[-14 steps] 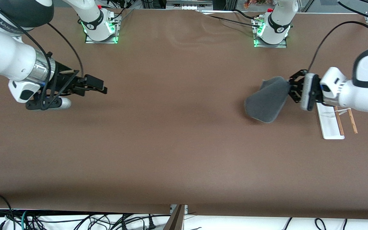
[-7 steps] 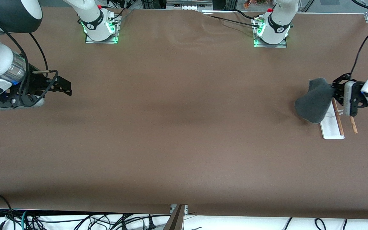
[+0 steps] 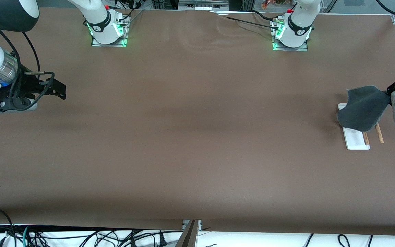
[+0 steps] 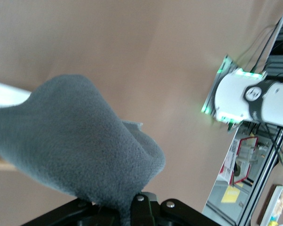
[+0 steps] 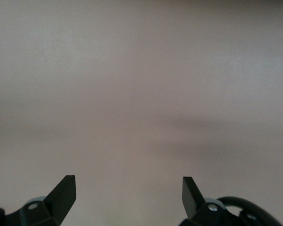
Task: Pass towel and hang on rack
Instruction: 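Lower the towel over the rack dowels with the left gripper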
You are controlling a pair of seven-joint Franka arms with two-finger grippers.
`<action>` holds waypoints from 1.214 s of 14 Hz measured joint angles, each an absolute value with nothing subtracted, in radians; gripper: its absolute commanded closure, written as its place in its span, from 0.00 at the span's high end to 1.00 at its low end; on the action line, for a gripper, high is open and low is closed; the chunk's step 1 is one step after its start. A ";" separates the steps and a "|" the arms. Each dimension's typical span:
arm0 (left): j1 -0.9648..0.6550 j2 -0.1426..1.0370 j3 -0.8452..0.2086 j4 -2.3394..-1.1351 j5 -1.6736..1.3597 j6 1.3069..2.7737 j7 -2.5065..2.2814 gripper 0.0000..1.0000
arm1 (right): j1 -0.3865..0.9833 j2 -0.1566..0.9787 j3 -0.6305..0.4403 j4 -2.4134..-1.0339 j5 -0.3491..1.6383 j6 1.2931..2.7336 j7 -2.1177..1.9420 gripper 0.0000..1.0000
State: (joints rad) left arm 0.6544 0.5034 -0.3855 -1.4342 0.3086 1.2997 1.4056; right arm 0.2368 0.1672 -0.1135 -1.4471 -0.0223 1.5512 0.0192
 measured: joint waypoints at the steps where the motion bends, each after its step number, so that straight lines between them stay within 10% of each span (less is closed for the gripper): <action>1: 0.659 0.524 -0.380 -1.419 0.319 1.302 1.405 0.00 | 0.237 0.166 -0.113 -1.447 -0.023 1.550 0.019 1.00; 17: 0.752 0.671 -0.306 -1.393 0.377 1.563 1.471 0.00 | 0.242 0.160 -0.104 -1.435 -0.024 1.535 0.018 1.00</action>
State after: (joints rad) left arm 0.7523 0.6705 -0.3063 -1.3925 0.3767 1.5633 1.4715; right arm 0.2423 0.1599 -0.1039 -1.4354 -0.0243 1.5351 0.0177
